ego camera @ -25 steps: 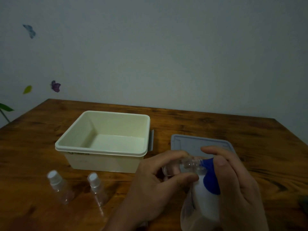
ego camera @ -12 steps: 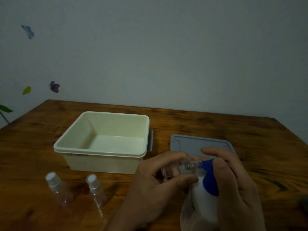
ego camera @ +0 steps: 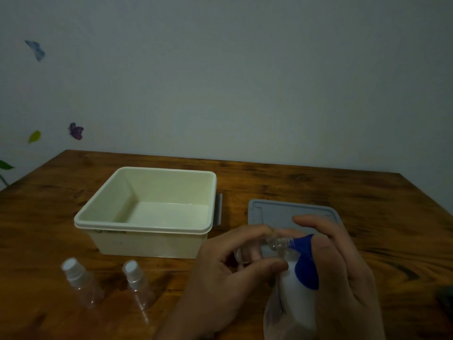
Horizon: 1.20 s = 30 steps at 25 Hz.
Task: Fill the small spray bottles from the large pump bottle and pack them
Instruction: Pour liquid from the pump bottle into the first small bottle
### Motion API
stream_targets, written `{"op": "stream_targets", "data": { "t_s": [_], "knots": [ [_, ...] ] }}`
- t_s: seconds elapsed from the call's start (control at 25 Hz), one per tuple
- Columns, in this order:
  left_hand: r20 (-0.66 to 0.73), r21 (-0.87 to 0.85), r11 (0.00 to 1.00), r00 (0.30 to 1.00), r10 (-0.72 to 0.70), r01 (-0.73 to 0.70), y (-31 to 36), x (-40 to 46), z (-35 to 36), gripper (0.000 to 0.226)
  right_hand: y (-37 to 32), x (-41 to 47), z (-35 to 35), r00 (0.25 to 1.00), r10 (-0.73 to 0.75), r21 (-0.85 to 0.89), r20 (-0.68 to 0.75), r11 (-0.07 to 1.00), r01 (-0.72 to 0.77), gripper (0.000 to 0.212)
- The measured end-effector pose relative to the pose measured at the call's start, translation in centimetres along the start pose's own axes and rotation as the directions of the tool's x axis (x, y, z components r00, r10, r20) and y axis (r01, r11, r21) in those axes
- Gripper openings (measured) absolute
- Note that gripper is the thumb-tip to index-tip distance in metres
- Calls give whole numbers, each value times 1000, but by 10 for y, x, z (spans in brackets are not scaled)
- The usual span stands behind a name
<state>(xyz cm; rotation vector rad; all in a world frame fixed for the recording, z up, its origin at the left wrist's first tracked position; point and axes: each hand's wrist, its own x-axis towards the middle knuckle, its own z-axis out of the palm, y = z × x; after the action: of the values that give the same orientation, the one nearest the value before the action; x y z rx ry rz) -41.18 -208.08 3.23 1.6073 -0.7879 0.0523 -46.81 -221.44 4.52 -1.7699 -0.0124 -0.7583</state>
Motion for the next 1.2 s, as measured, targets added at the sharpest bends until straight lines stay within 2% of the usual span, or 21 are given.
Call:
{"op": "stream_targets", "data": {
  "t_s": [0.28,0.48,0.68,0.88,1.2],
  "knots": [
    [-13,1,1000,1000,-25,25,-4,-1,0,35,4,-1,1,999,-42,-55,-32,998,40,27],
    [-21,-11,1000,1000,9,-10,-2,0,1,36,1,-1,3,997,-44,-58,-57,998,41,30],
    [-26,-13,1000,999,-22,21,-5,-1,2,36,6,2,3,997,-67,-29,-40,997,66,25],
    [-35,27,1000,999,-5,6,-5,-2,4,35,10,0,1,999,-34,9,-22,999,35,28],
    [-53,19,999,998,-30,31,-2,-2,7,36,10,-1,0,999,45,-25,8,999,-45,25]
  ]
}}
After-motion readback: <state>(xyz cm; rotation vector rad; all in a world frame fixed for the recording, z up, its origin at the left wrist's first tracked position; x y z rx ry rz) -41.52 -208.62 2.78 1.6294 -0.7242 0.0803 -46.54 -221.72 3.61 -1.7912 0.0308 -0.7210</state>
